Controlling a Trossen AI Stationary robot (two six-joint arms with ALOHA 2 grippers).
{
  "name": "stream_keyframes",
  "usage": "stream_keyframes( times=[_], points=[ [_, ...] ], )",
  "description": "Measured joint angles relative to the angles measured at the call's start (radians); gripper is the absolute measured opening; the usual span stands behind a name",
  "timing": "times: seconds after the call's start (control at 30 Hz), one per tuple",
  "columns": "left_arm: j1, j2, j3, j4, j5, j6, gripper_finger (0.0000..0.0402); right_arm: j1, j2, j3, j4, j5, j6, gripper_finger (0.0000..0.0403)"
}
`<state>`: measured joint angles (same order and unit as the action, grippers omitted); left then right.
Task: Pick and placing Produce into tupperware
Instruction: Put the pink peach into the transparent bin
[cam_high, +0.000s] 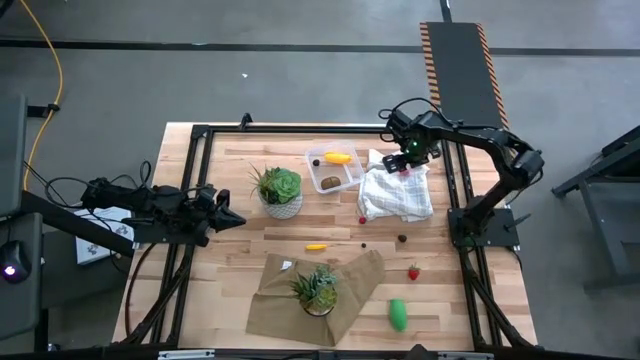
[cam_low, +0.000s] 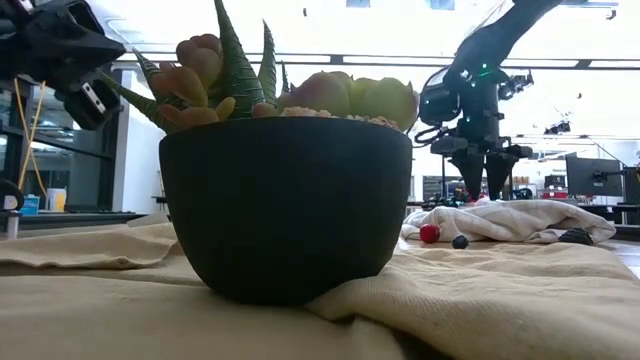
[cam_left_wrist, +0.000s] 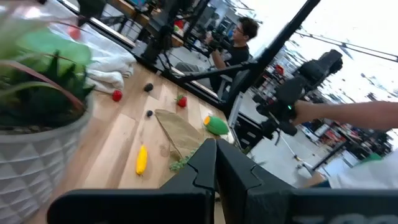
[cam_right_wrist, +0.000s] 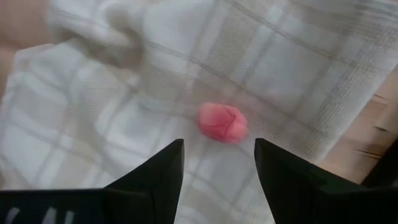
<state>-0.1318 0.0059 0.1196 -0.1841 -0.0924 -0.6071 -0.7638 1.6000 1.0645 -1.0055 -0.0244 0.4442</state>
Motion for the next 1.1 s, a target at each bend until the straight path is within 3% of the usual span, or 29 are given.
stream_keyframes(
  times=[0.17, 1.1],
  points=[
    [0.0, 0.0, 0.0, 0.001, -0.056, 0.0, 0.0001, -0.002, 0.038, 0.0, 0.007, 0.005, -0.001, 0.0188],
    [0.0, 0.0, 0.0, 0.0, -0.058, -0.001, 0.0001, 0.014, 0.115, 0.0, 0.039, 0.04, 0.001, 0.0188]
  ],
)
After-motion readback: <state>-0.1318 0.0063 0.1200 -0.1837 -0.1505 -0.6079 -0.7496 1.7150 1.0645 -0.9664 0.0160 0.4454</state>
